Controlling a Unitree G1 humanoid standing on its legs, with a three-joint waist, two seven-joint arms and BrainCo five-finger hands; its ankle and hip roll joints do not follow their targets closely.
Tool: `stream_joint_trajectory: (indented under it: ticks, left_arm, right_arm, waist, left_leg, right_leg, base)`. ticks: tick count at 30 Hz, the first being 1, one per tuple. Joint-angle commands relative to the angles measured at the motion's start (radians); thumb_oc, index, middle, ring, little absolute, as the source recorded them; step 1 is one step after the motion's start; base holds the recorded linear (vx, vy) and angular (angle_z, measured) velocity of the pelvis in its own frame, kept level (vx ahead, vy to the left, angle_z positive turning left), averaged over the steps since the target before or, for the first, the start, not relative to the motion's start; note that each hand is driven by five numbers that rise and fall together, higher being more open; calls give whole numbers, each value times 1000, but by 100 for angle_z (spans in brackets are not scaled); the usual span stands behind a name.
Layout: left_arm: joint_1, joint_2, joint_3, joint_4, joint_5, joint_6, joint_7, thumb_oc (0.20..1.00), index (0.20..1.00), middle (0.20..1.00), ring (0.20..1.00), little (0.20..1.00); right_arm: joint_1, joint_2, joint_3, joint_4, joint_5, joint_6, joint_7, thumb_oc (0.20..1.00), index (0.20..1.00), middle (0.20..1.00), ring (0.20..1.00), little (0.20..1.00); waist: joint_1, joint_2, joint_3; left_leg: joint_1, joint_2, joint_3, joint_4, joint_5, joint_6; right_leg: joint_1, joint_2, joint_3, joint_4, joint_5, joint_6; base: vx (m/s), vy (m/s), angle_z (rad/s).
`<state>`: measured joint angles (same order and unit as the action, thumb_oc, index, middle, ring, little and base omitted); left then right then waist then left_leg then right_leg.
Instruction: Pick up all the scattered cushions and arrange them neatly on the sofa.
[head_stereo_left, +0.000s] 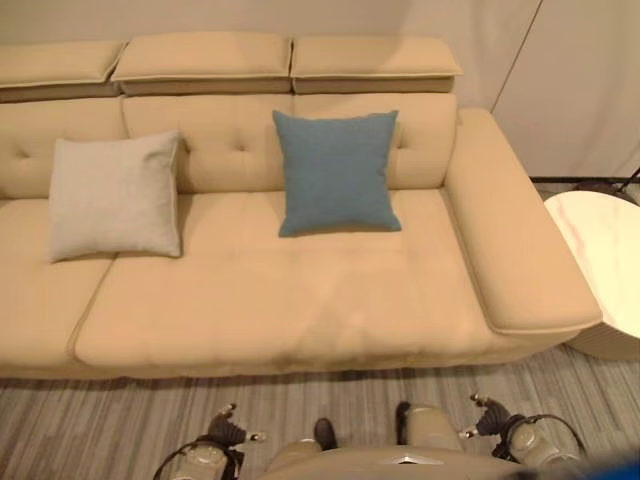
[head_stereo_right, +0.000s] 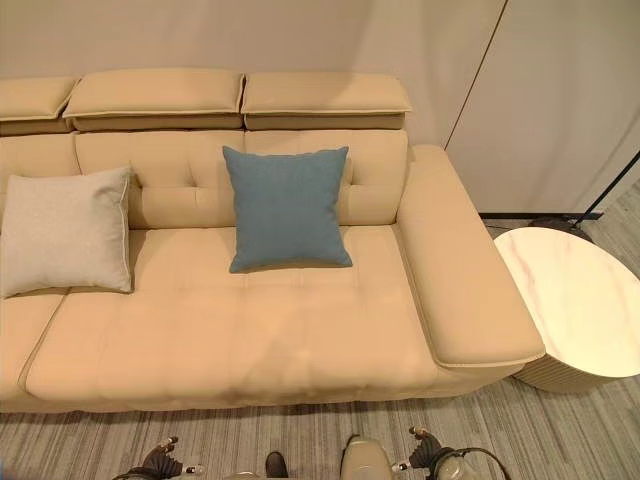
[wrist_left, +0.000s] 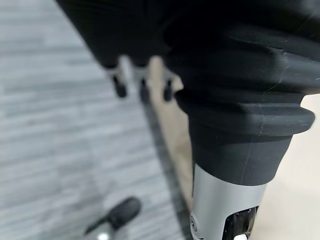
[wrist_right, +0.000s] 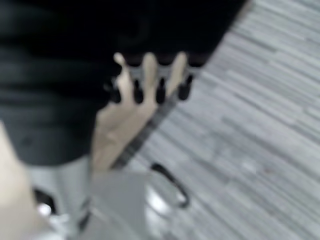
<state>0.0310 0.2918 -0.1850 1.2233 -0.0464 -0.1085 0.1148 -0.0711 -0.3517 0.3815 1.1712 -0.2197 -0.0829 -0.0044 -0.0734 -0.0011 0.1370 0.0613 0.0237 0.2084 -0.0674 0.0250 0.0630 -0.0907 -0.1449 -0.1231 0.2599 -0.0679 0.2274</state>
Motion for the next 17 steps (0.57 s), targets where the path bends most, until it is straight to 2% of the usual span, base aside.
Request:
stream_joint_trajectory:
  ticks: [1, 2, 3, 4, 17]
  left_arm:
    - [-47, 28, 30, 0, 30, -8, 5, 1000, 1000, 1000, 1000, 1000]
    - [-46, 28, 30, 0, 30, -8, 5, 1000, 1000, 1000, 1000, 1000]
    - [-42, 20, 37, 9, 29, -6, 4, 1000, 1000, 1000, 1000, 1000]
    - [-37, 18, 44, 13, 25, -5, 6, 1000, 1000, 1000, 1000, 1000]
    - [-20, -22, 50, 38, 12, 10, 8, 1000, 1000, 1000, 1000, 1000]
  right_arm:
    - [-1, 31, 41, -22, 9, -12, -3, 1000, 1000, 1000, 1000, 1000]
    - [-1, 31, 41, -22, 9, -12, -3, 1000, 1000, 1000, 1000, 1000]
    - [-6, 35, 55, -17, 2, -11, -4, 1000, 1000, 1000, 1000, 1000]
    - [-5, 32, 55, -25, 4, -12, -2, 1000, 1000, 1000, 1000, 1000]
    - [10, 24, 42, 22, 6, -4, -22, 1000, 1000, 1000, 1000, 1000]
  waist:
    - [-5, -68, -61]
    - [-4, -68, -61]
    - [2, -78, -77]
    - [1, -80, -82]
    - [5, -77, -95]
  left_leg:
    - [3, -21, -8, 40, -48, -118]
    - [4, -20, -8, 40, -48, -118]
    - [3, -6, 18, 33, -34, -129]
    - [7, -2, 21, 29, -30, -132]
    - [28, 30, 18, 25, -7, -158]
  right_leg:
    - [46, 0, -36, -187, 153, -33]
    - [48, 1, -36, -189, 154, -33]
    - [79, 17, -24, -269, 155, -33]
    - [86, 21, -18, -279, 158, -35]
    - [145, 54, -48, -341, 151, -59]
  base:
    - [-40, -133, 0]
    - [-53, -199, 4]
    - [-33, -163, -11]
    - [-33, -162, -18]
    - [-4, -80, -10]
